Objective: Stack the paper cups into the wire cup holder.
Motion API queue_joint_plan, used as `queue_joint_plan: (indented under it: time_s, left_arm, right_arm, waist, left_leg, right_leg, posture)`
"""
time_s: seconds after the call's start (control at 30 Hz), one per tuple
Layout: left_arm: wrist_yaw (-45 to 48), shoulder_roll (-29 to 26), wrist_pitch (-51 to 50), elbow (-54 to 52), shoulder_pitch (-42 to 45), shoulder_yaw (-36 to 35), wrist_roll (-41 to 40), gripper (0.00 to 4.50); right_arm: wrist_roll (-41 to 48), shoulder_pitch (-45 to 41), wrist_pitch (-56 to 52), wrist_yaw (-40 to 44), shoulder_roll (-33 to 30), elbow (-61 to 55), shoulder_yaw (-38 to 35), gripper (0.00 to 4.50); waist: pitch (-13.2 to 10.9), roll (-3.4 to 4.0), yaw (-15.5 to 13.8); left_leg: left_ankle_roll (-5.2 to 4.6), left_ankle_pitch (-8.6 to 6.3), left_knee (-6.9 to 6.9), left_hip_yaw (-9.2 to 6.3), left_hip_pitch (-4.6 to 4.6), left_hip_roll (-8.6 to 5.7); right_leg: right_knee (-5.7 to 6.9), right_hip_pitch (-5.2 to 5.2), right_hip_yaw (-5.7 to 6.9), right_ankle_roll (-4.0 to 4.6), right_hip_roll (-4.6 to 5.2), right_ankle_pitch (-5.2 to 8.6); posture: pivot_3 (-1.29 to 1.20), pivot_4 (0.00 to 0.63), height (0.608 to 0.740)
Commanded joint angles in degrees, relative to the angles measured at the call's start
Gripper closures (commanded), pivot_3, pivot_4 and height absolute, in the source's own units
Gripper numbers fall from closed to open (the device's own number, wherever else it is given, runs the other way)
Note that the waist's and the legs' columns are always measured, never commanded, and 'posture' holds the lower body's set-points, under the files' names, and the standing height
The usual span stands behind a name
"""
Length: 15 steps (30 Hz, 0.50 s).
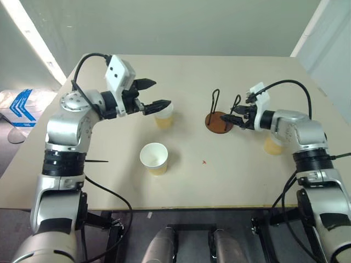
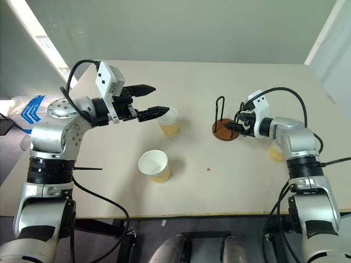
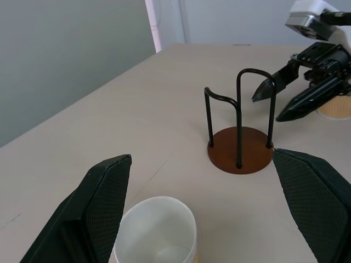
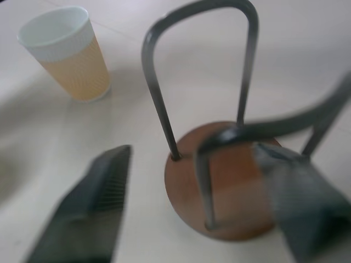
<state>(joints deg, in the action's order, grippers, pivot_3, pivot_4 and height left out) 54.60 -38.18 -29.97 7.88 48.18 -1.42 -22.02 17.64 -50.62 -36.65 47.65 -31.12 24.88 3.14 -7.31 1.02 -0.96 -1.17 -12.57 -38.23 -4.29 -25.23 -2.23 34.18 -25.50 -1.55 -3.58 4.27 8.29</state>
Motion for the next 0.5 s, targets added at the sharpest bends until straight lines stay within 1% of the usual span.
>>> queue_joint_plan:
  time_s: [0.03, 0.1, 0.13, 0.17, 0.23, 0.27, 0.47, 0.5]
  left_arm:
    - [-0.3, -0.7, 0.0, -2.1, 0.4, -1.7, -0.6, 0.00]
    - [0.1, -1.1, -0.7, -2.8, -0.2, -1.8, -1.0, 0.00]
    - [0.5, -1.3, -1.1, -3.2, -0.6, -1.9, -1.3, 0.00]
    - [0.6, -1.5, -1.5, -3.6, -1.0, -1.9, -1.6, 0.00]
    - [2.4, -3.2, -4.1, -5.6, -2.1, -3.0, -3.7, 0.00]
    - [3.0, -3.9, -5.0, -6.2, -2.4, -3.3, -4.5, 0.00]
    - [11.5, -10.5, -9.5, -9.5, -3.1, -3.0, -8.8, 0.00]
    - [13.0, -11.5, -10.0, -10.3, -3.2, -2.7, -9.6, 0.00]
  right_arm:
    - [0.3, -1.9, 0.6, -0.7, 0.1, -1.1, -2.5, 2.25]
    - [1.4, -1.5, -0.6, -0.5, 0.2, -2.0, -3.4, 3.05]
    - [2.0, -1.2, -1.4, -0.4, 0.3, -2.5, -3.9, 3.30]
    - [2.4, -1.0, -1.9, -0.3, 0.4, -3.0, -4.3, 3.66]
    - [4.6, 1.8, -5.4, 1.7, -1.1, -8.7, -5.0, 4.33]
    - [5.5, 2.9, -6.8, 2.3, -1.7, -11.0, -5.3, 4.47]
    - [13.5, 10.1, -17.0, 6.0, -8.0, -31.3, -6.9, 4.47]
    - [14.6, 11.0, -18.2, 6.2, -9.0, -33.9, -7.0, 4.47]
  waist:
    - [0.0, 0.00, 0.0]
    - [0.0, 0.00, 0.0]
    - [0.0, 0.00, 0.0]
    - [0.0, 0.00, 0.1]
    - [0.0, 0.00, 0.1]
    - [0.0, 0.00, 0.0]
    - [0.0, 0.00, 0.0]
    - [0.0, 0.00, 0.0]
  left_leg:
    - [0.01, -0.01, 0.00, 0.00, 0.00, 0.00]
    - [0.02, -0.01, 0.00, 0.00, -0.01, 0.00]
    - [0.03, -0.02, 0.00, 0.00, 0.00, 0.00]
    - [0.04, -0.02, 0.00, 0.00, 0.00, 0.00]
    - [0.05, -0.03, 0.02, 0.00, -0.01, 0.00]
    - [0.07, -0.04, 0.04, -0.01, -0.02, 0.01]
    - [0.11, -0.06, 0.05, -0.06, -0.29, 0.01]
    - [0.11, -0.06, 0.04, -0.06, -0.30, 0.01]
  right_leg:
    - [0.00, 0.00, 0.00, 0.03, 0.00, 0.01]
    - [-0.01, 0.00, 0.00, 0.03, 0.00, 0.02]
    - [-0.01, 0.00, 0.00, 0.03, 0.00, 0.02]
    - [-0.01, -0.01, 0.00, 0.03, 0.00, 0.02]
    - [0.00, -0.03, 0.01, 0.03, -0.01, 0.02]
    - [-0.01, -0.04, 0.02, 0.03, -0.02, 0.02]
    - [-0.06, -0.21, 0.12, 0.08, -0.04, 0.06]
    - [-0.09, -0.22, 0.12, 0.20, -0.04, 0.13]
  posture:
    - [0.00, 0.150, 0.740]
    - [0.00, 0.150, 0.740]
    - [0.00, 0.150, 0.740]
    - [0.00, 0.150, 0.740]
    - [0.00, 0.150, 0.740]
    - [0.00, 0.150, 0.740]
    - [0.00, 0.150, 0.740]
    - [0.00, 0.150, 0.740]
